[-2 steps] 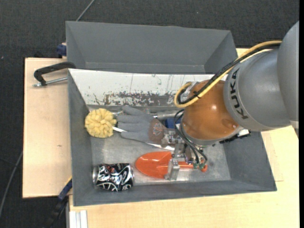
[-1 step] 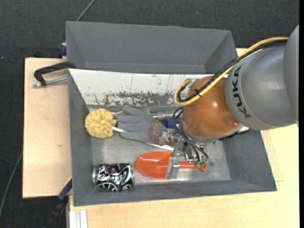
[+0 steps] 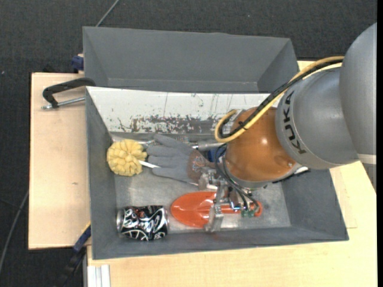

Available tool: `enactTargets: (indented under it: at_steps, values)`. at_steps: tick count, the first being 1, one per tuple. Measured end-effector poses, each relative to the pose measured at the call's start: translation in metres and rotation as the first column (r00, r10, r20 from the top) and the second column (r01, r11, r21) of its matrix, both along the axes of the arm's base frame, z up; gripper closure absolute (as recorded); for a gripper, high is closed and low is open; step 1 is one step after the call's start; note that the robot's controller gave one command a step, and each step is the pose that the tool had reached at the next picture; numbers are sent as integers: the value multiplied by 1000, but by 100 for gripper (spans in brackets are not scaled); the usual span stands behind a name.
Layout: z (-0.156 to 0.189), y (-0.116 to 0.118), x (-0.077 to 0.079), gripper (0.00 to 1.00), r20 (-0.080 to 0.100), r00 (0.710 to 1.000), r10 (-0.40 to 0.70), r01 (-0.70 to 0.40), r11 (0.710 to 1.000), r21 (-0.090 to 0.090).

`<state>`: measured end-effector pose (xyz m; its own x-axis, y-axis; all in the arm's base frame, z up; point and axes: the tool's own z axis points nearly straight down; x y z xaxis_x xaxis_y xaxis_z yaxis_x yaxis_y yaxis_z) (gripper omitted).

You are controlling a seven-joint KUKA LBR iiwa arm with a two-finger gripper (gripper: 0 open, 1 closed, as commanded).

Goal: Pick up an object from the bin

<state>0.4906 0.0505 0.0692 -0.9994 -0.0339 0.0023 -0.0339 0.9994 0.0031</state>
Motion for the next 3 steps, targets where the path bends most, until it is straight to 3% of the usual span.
enactTargets:
  at_steps: [1,3]
  values:
    - [2,0,3,100,7,999,47,-47,999,2]
    - [5,0,2,100,5,998,56,-56,998,2]
